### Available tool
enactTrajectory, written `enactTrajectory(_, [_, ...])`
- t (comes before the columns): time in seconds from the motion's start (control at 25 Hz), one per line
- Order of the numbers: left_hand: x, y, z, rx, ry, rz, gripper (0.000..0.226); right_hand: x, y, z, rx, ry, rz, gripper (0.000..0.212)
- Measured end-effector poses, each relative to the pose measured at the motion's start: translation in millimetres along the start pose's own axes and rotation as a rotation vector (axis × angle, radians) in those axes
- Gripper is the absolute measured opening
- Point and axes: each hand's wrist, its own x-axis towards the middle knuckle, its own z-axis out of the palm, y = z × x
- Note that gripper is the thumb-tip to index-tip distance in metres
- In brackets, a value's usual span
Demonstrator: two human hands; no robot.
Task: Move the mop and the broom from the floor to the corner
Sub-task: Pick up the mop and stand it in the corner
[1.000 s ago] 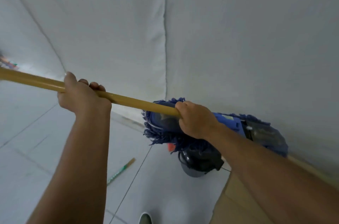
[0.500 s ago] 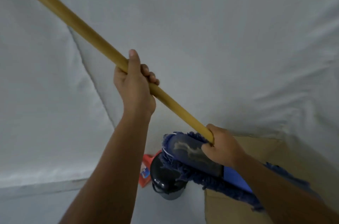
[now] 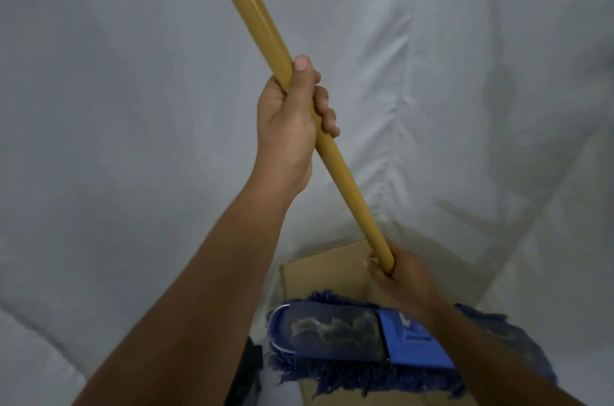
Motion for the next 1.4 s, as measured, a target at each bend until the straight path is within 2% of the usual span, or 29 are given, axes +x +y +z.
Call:
enactTrajectory(0.24, [9.5,-60.7,109.0,-0.034,-0.104,-0.083,0.030,-3.4,71.4,-57.4,0.157,-0.020,0.058,0.017])
enactTrajectory(0.52, [23.5,-109.5,179.8,0.068,-0.250,-0.145,0.032,0.8,120.2,-79.0,0.286,-0.024,0.124,0.034])
enactTrajectory(0.64, [34.5,-133.5,205.1,0.095,-0.318,-0.162,0.030,5.7,143.0,-85.8,0.267,-0.011,0.196,0.030])
enactTrajectory(0.92, [80.9,-204.0,243.5,0.112,-0.439,-0.184,0.026,58.7,175.4,-101.9,0.195,0.052,0.253,0.019])
enactTrajectory(1.0, [91.3,-234.8,249.1,0.145,-0.487,-0.211,0.026,75.7,191.1,-104.3,0.199,0.030,0.321,0.017])
enactTrajectory(1.2, [117.4,-300.9,252.9,0.129,-0.629,-0.329,0.021,108.0,236.6,-95.5,0.195,0.021,0.533,0.020])
enactTrajectory(1.4, [152.1,-345.2,247.4,0.150,-0.642,-0.401,0.022,141.2,262.2,-83.8,0.113,0.024,0.565,0.023])
